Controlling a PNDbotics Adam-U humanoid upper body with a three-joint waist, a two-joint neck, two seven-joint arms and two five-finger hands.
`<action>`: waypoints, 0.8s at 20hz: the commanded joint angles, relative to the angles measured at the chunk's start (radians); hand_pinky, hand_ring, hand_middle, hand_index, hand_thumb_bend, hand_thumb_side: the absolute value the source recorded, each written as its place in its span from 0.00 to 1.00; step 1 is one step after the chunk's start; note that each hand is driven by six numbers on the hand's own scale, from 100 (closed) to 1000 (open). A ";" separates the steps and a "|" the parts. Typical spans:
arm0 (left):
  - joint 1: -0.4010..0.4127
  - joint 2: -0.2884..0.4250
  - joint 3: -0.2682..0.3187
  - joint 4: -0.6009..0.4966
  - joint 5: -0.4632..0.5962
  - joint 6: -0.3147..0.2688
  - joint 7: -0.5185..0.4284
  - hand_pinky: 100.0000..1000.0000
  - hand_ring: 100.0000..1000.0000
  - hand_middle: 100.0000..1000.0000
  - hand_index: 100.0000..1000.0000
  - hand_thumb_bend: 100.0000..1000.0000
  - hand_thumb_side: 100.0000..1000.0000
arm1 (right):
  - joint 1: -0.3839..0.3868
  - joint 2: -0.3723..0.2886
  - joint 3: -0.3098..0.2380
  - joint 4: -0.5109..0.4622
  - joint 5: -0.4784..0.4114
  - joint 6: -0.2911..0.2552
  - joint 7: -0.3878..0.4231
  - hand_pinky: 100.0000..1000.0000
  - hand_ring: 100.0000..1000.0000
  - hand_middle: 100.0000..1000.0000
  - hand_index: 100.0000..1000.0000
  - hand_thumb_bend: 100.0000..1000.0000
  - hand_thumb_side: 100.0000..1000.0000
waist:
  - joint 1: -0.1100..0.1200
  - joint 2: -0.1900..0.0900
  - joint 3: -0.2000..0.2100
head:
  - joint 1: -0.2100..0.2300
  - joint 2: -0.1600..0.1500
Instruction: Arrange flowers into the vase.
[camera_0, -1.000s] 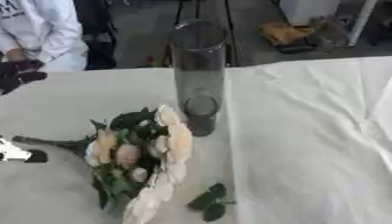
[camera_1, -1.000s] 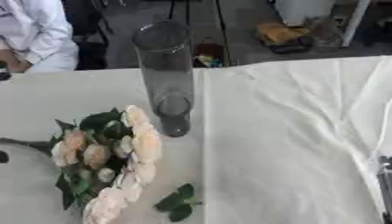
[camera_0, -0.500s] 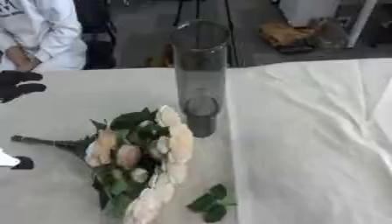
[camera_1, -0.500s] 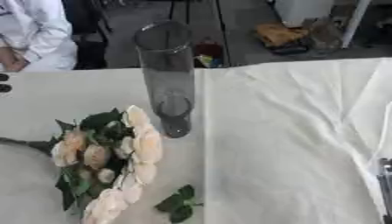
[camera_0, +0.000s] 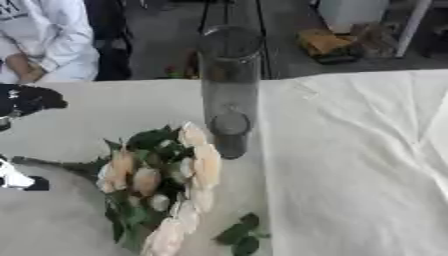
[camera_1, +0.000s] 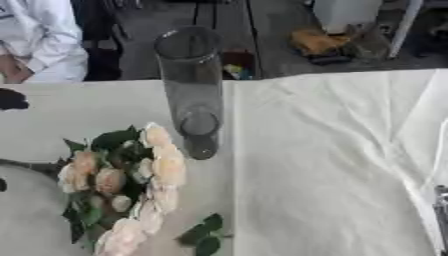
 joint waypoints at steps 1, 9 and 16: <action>-0.029 0.009 0.003 -0.003 0.021 0.012 -0.045 0.79 0.90 0.92 1.00 0.67 0.60 | -0.008 -0.007 -0.001 -0.018 -0.012 0.001 0.004 0.61 0.55 0.49 0.79 0.00 0.95 | 0.001 -0.014 -0.002 | 0.003 -0.011; -0.057 -0.032 -0.032 0.027 0.051 0.029 -0.091 0.81 0.96 0.95 1.00 0.61 0.57 | -0.006 -0.003 0.000 -0.018 -0.017 0.003 0.006 0.61 0.54 0.49 0.79 0.00 0.95 | 0.003 -0.012 -0.005 | 0.008 -0.013; -0.069 -0.051 -0.057 0.067 0.027 0.029 -0.102 0.79 0.93 0.93 0.99 0.59 0.55 | -0.006 -0.001 0.002 -0.018 -0.025 0.002 0.008 0.62 0.54 0.49 0.79 0.00 0.95 | 0.005 -0.011 -0.009 | 0.010 -0.014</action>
